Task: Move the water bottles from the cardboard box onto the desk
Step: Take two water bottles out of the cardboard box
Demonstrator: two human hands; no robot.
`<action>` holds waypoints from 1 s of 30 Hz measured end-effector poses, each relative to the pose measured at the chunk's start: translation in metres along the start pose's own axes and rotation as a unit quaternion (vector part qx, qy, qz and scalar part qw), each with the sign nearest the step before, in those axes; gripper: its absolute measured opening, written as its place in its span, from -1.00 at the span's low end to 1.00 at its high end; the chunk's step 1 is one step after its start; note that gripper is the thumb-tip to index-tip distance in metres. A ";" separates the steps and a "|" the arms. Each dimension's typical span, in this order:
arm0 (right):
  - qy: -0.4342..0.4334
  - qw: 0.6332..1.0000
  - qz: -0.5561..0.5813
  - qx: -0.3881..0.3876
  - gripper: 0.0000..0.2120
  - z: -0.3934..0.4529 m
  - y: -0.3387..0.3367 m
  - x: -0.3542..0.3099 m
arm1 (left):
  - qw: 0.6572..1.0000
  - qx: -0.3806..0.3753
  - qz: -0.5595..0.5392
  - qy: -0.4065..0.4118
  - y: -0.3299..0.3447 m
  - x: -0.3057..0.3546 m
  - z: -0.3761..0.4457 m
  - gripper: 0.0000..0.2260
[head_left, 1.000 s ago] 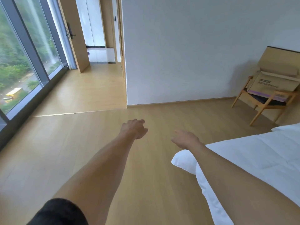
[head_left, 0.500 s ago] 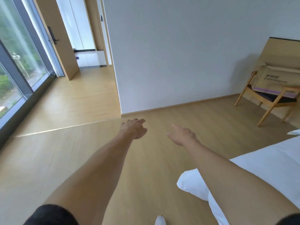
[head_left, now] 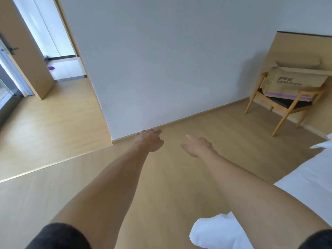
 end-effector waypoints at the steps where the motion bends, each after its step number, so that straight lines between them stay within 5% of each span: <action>1: 0.008 1.000 0.000 0.004 -0.38 0.011 -0.006 0.008 | 1.000 0.002 0.001 0.014 -0.003 0.010 0.016 -0.51; 17: 0.246 0.962 0.049 0.106 -0.38 0.181 -0.130 0.161 | 0.971 0.006 0.031 0.236 -0.075 0.178 0.293 -0.50; 30: 0.348 0.925 0.071 0.136 -0.42 0.224 -0.209 0.247 | 0.929 -0.001 0.061 0.365 -0.116 0.337 0.417 -0.50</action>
Point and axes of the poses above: each hand's wrist, its own z-axis towards the middle knuckle, its own y-axis out of the palm, x = y × z, the point moved 10 cm from there along z, towards the middle knuckle, and after that the axes turned 10 degrees about z, right-handed, at the moved point
